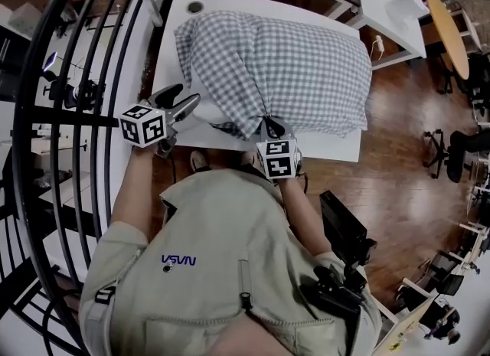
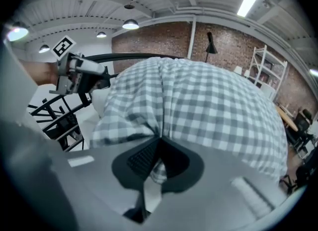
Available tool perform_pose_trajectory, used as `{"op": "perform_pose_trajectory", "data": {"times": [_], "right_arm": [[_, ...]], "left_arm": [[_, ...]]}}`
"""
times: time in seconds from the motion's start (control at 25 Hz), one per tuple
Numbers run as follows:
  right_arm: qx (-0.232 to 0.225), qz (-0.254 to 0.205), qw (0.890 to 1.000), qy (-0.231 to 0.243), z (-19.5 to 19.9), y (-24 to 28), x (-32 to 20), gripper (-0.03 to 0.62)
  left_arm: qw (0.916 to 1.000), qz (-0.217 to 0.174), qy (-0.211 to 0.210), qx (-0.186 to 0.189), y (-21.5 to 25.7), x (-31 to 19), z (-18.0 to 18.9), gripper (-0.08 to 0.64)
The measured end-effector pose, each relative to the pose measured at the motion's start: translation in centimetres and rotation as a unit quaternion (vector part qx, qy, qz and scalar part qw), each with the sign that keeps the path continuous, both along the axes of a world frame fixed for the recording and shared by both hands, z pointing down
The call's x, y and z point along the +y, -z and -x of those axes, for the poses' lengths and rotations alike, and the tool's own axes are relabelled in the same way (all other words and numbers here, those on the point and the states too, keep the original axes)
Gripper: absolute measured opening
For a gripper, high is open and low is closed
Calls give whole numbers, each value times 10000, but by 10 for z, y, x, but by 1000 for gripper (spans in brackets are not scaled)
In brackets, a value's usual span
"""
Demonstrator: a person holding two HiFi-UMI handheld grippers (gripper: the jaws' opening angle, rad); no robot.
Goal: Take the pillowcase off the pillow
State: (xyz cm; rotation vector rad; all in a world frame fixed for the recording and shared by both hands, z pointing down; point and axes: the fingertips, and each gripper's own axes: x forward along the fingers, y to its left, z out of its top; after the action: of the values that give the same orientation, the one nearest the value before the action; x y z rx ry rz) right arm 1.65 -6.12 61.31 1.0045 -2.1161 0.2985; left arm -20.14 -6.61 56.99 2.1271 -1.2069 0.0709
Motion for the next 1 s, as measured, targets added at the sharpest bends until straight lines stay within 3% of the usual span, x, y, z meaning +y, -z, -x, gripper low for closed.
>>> {"op": "perform_pose_trajectory", "data": {"times": [0.12,0.2,0.32,0.48,0.68,0.76,0.84,0.88,0.92,1.0], "right_arm": [[-95,67,9999,113,3,4,4,12],[-211,193,9992,283,10,13,14,34],[-638,152,9958,643,30,46,22,84],[-1056,-401,9880,1054,61,102,1,106],[-776,-715,9854,1336,107,111,-39,189],[-347,-693,9857,1498,124,98,-51,196],[296,-818,9825,1649,132,87,-64,155],[494,-946,9807,1640,133,87,-71,79],[560,-1089,9803,1552,132,91,-80,25],[456,-1360,9825,1184,123,106,-102,11]], "left_arm": [[9979,380,-397,-357,-28,-21,-22,314],[9971,431,-482,-403,-31,-25,-32,223],[9980,176,-305,-525,-19,-25,-32,115],[9960,-185,-253,-841,-2,-19,-41,50],[9913,-487,-357,-1171,7,1,-55,34],[9894,-559,-416,-1273,7,6,-57,32],[9874,-628,-418,-1394,9,8,-58,30],[9865,-665,-388,-1447,11,9,-57,29],[9858,-709,-350,-1483,13,9,-55,28],[9845,-813,-306,-1524,17,11,-51,28]]}}
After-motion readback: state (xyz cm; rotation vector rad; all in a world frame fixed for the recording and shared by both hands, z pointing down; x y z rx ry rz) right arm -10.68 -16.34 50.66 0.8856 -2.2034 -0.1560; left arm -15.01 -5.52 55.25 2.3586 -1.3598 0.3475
